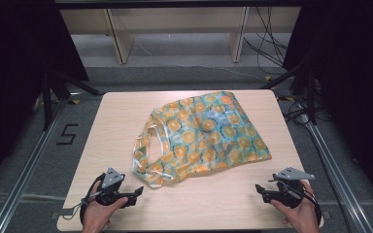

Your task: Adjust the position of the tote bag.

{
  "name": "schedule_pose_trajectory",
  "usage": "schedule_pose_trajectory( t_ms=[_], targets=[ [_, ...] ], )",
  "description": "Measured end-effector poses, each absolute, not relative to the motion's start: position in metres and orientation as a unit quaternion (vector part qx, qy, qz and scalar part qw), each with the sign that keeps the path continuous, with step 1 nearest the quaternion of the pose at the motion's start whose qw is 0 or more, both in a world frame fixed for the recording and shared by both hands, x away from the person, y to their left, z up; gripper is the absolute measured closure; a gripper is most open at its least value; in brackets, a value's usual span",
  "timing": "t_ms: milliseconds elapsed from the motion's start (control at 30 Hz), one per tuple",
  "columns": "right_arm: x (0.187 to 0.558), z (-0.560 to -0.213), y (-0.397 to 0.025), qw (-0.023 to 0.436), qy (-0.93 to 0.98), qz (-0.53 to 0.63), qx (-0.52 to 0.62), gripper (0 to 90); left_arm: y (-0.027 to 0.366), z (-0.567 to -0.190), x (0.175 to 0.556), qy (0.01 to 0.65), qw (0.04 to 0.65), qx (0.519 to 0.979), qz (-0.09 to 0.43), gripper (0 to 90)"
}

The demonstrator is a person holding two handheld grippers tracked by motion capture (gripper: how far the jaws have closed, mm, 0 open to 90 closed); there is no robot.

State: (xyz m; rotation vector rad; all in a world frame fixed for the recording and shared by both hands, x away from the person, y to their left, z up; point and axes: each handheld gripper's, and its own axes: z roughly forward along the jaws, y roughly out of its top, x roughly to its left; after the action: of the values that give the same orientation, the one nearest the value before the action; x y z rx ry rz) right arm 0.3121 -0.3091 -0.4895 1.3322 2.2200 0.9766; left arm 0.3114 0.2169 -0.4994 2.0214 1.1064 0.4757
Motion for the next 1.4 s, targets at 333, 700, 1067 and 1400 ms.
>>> schedule_pose_trajectory(
  t_ms=[333,700,1067,1400],
  targets=[
    [0.315,-0.49,-0.31,0.178,0.795,0.347,0.464,22.7,0.215,-0.498,0.318,0.448,0.409,0.769,0.205,15.1],
    [0.315,-0.491,-0.307,0.179,0.794,0.343,0.469,24.9,0.22,-0.495,0.337,0.45,0.398,0.772,0.208,15.6],
    [0.315,-0.491,-0.307,0.189,0.801,0.339,0.455,24.9,0.219,-0.474,0.388,0.453,0.382,0.774,0.222,17.5],
    [0.317,-0.494,-0.306,0.192,0.804,0.339,0.448,24.9,0.205,-0.468,0.457,0.463,0.374,0.777,0.204,23.4]
  ],
)
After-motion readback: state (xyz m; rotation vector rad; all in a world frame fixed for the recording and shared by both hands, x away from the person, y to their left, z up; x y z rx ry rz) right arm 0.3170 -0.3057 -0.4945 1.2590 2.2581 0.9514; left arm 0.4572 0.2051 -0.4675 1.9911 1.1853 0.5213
